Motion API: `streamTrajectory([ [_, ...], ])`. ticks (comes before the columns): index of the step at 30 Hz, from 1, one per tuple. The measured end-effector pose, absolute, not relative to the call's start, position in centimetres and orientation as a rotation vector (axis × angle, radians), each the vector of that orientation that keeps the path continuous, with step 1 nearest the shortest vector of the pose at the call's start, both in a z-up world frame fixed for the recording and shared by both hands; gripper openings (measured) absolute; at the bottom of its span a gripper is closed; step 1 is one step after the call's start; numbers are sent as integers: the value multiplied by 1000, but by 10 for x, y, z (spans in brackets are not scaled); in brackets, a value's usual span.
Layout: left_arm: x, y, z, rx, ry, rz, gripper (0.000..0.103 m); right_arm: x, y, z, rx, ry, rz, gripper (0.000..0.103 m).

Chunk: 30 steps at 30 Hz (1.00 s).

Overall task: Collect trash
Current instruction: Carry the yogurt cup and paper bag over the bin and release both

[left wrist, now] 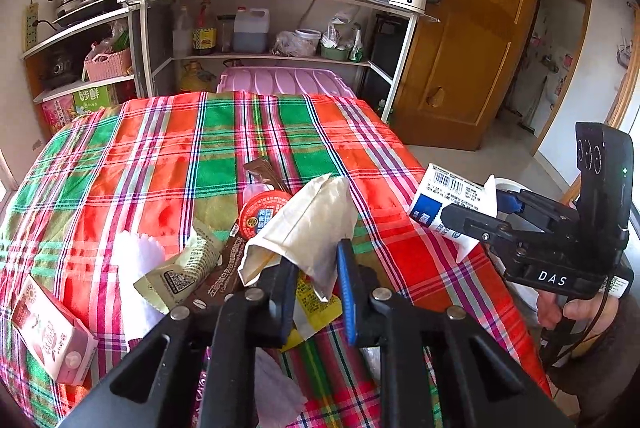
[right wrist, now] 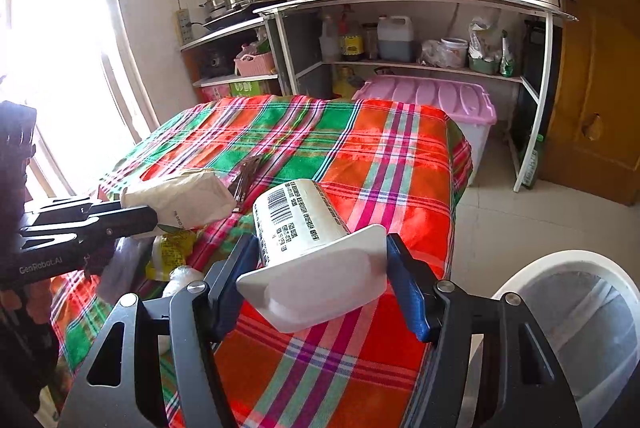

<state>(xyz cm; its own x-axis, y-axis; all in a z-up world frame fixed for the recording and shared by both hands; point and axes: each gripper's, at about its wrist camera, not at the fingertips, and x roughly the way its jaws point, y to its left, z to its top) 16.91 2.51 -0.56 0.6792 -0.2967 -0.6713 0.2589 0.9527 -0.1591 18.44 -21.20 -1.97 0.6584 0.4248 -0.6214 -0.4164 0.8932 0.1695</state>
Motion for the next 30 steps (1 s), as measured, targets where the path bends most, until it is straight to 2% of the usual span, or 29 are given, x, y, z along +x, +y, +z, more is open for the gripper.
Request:
streamTrajectory([
  [17, 144, -16, 33, -27, 686, -391, 20, 148, -258, 16, 91, 621, 409, 65],
  [30, 135, -99, 45, -8, 684, -551, 20, 113, -328, 35, 122, 589, 278, 65],
])
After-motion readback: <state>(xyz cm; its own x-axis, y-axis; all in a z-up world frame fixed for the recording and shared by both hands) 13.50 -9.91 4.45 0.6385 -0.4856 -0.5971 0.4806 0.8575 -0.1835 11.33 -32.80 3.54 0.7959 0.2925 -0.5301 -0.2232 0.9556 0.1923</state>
